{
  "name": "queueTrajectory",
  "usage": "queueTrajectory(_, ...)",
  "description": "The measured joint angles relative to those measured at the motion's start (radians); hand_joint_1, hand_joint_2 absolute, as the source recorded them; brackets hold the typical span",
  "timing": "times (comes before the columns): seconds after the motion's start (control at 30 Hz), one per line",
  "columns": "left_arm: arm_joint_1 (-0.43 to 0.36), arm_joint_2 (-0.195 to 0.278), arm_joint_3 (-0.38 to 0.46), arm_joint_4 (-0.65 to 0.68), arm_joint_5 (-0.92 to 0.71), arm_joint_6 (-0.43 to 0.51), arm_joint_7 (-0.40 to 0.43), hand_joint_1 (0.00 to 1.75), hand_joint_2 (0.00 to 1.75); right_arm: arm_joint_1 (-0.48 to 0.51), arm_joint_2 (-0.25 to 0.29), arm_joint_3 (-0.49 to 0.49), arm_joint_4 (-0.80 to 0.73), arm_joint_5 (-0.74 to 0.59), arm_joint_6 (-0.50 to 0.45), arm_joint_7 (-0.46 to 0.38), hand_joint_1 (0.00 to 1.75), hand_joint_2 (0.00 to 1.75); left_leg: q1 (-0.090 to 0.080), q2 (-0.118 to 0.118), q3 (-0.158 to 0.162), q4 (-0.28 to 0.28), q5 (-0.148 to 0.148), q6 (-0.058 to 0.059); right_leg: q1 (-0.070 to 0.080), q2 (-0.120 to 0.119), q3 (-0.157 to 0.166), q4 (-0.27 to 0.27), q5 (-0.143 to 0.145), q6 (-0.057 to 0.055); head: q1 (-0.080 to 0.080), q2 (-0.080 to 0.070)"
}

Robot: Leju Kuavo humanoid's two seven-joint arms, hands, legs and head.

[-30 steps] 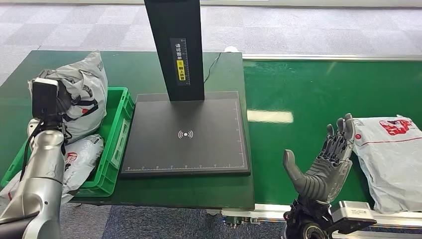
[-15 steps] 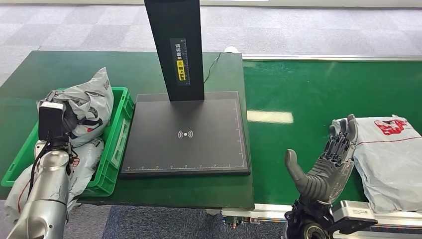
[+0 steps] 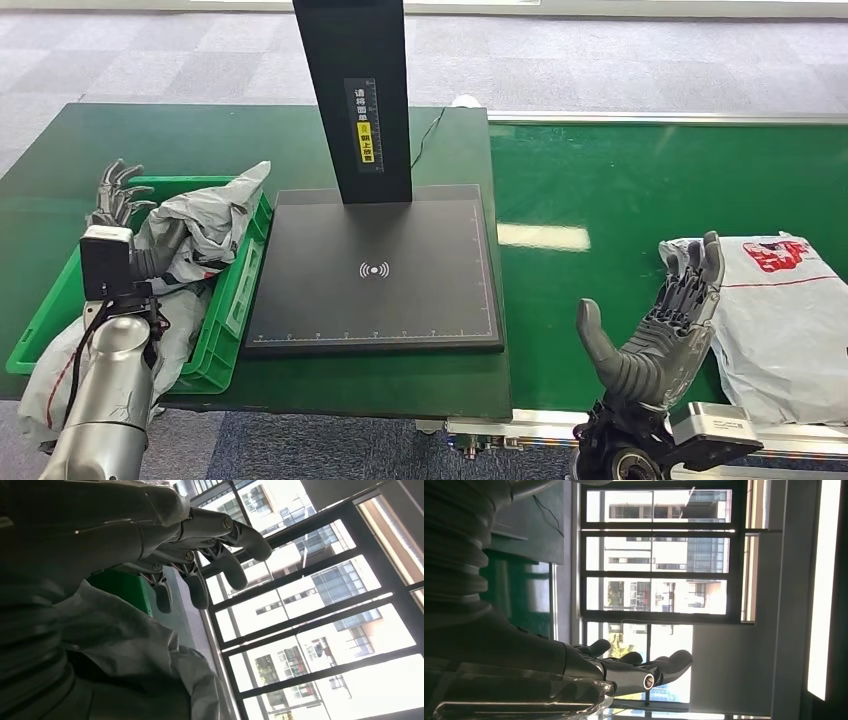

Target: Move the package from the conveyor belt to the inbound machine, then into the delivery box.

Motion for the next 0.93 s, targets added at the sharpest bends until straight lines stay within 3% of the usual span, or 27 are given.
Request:
queueTrajectory(0.13,0.005,-0.002,-0.006,-0.139,0.015,-0.034,0.085,0.0,1.75,0.001,0.0,-0.001,0.0,0.0,0.002,0.0,0.0,1.75,0.0,0.0,-0.001,0.0,0.0,0.0,0.0,0.0,-0.001,0.0,0.0,0.0,0.0,0.0)
queueTrajectory(0.3,-0.06,0.006,-0.027,-0.222,0.001,-0.043,0.135,0.0,1.75,-0.001,0.0,-0.001,0.002,0.001,0.006,0.0,0.0,1.75,0.0,0.0,-0.001,0.0,0.0,0.0,0.0,-0.001,0.0,0.0,0.0,0.0,0.0,0.0)
queueTrajectory(0.6,-0.082,0.036,-0.034,-0.297,0.04,-0.041,0.129,0.0,1.75,-0.008,-0.001,-0.001,0.015,0.001,0.009,0.0,0.0,1.75,0.001,0.0,-0.001,0.0,0.0,0.0,0.001,-0.001,-0.001,0.0,0.0,0.0,0.0,0.0)
queueTrajectory(0.93,-0.063,0.059,0.003,-0.463,0.246,-0.049,0.077,0.0,1.75,-0.011,-0.006,-0.001,0.024,0.0,0.0,0.0,0.0,1.75,0.001,0.0,-0.002,0.0,0.0,0.0,0.001,-0.001,-0.001,0.0,0.0,0.0,0.0,0.0)
